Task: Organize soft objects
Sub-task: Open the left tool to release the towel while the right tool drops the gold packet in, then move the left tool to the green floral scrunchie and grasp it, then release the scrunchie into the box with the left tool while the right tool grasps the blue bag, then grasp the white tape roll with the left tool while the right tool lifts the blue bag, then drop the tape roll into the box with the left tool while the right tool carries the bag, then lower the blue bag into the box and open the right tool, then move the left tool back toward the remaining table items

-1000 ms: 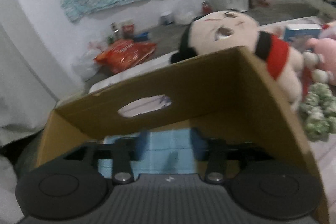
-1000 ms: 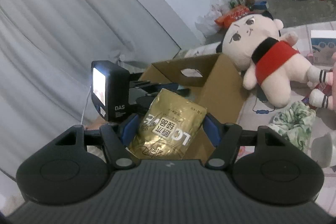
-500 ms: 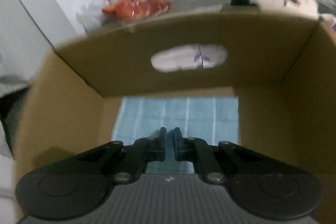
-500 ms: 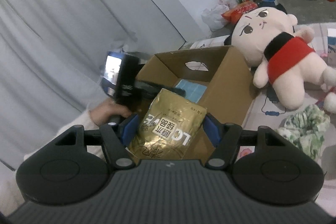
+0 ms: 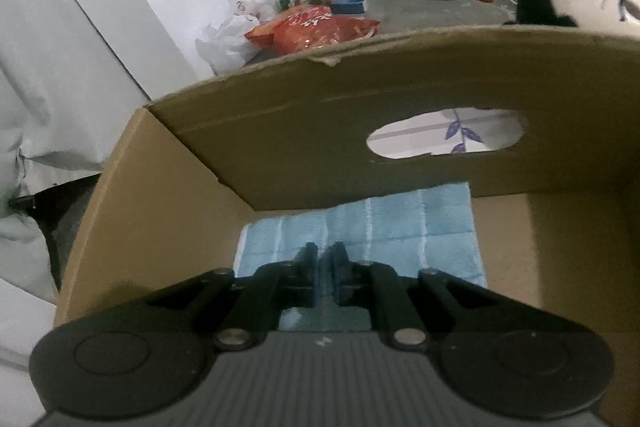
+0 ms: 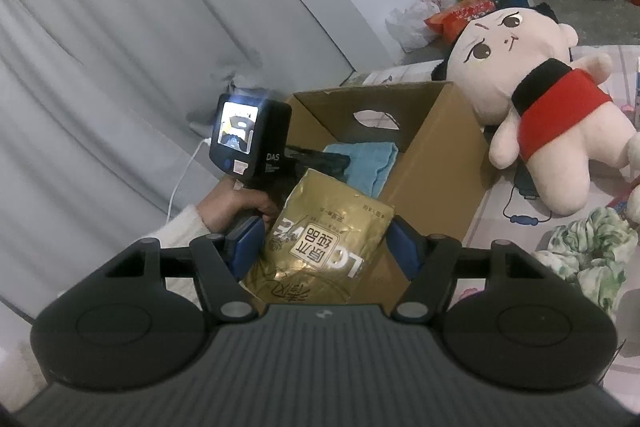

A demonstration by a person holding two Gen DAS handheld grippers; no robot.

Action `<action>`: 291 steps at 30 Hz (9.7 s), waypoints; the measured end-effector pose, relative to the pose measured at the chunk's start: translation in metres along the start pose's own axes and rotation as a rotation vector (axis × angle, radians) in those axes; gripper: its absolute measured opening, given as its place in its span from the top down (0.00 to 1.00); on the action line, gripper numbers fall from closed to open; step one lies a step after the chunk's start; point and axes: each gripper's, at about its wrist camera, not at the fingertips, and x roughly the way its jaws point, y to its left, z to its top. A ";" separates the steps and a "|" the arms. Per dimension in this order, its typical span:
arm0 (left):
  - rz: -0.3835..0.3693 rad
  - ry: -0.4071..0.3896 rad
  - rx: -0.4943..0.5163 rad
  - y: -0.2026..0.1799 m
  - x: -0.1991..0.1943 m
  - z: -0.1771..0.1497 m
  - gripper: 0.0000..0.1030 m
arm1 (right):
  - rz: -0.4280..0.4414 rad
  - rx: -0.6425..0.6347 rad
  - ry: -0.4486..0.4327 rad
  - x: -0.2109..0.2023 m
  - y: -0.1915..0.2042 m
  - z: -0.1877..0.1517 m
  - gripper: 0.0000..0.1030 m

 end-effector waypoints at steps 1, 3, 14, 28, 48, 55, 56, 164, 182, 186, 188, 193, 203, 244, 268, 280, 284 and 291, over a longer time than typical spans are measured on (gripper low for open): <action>-0.003 -0.002 0.006 0.000 -0.001 0.000 0.80 | -0.003 -0.008 0.004 0.002 0.002 0.002 0.38; -0.027 -0.027 -0.020 -0.001 -0.011 -0.001 0.79 | -0.016 -0.038 0.015 0.006 0.010 0.008 0.39; -0.048 -0.186 -0.137 0.022 -0.107 -0.021 0.78 | -0.273 -0.169 0.241 0.121 0.041 0.056 0.56; -0.201 0.125 0.182 -0.029 -0.093 -0.067 0.37 | -0.335 -0.281 0.233 0.090 0.058 0.045 0.55; -0.268 0.002 0.080 -0.078 -0.044 -0.005 0.26 | -0.291 -0.206 0.078 0.028 0.032 0.059 0.55; -0.226 0.036 0.113 -0.089 -0.044 -0.009 0.54 | -0.273 -0.195 0.064 0.016 0.021 0.056 0.54; -0.238 0.049 0.091 -0.089 -0.042 -0.009 0.55 | -0.270 -0.190 0.063 0.014 0.019 0.055 0.54; -0.601 -0.220 0.013 -0.299 -0.144 -0.058 0.81 | -0.327 0.116 -0.342 -0.221 -0.224 -0.058 0.15; -0.567 -0.313 0.027 -0.287 -0.147 -0.069 0.82 | -0.322 0.308 -0.379 -0.212 -0.220 -0.106 0.58; -0.557 -0.357 0.011 -0.274 -0.161 -0.075 0.82 | -0.357 0.389 -0.433 -0.229 -0.209 -0.127 0.62; -0.551 -0.376 0.011 -0.267 -0.170 -0.079 0.82 | -0.332 0.415 -0.446 -0.238 -0.207 -0.137 0.62; -0.561 -0.397 -0.015 -0.247 -0.196 -0.094 0.82 | -0.165 0.572 -0.463 -0.250 -0.209 -0.156 0.62; -0.382 -0.498 -0.035 -0.113 -0.290 -0.098 0.82 | 0.158 0.542 -0.405 -0.209 -0.144 -0.102 0.62; -0.109 0.219 0.064 0.033 -0.053 -0.080 0.96 | -0.059 0.117 0.227 0.116 0.049 0.036 0.62; -0.085 0.010 -0.160 0.098 -0.152 -0.098 0.66 | -0.086 0.255 0.485 0.187 0.051 0.022 0.69; -0.249 0.253 0.011 0.051 -0.100 -0.107 0.01 | -0.258 -0.050 0.401 0.152 0.072 0.044 0.67; -0.247 0.245 0.026 0.039 -0.084 -0.092 0.00 | -0.220 -0.019 0.395 0.144 0.069 0.044 0.66; -0.251 0.245 0.013 0.024 -0.081 -0.079 0.02 | -0.172 0.002 0.348 0.123 0.065 0.039 0.65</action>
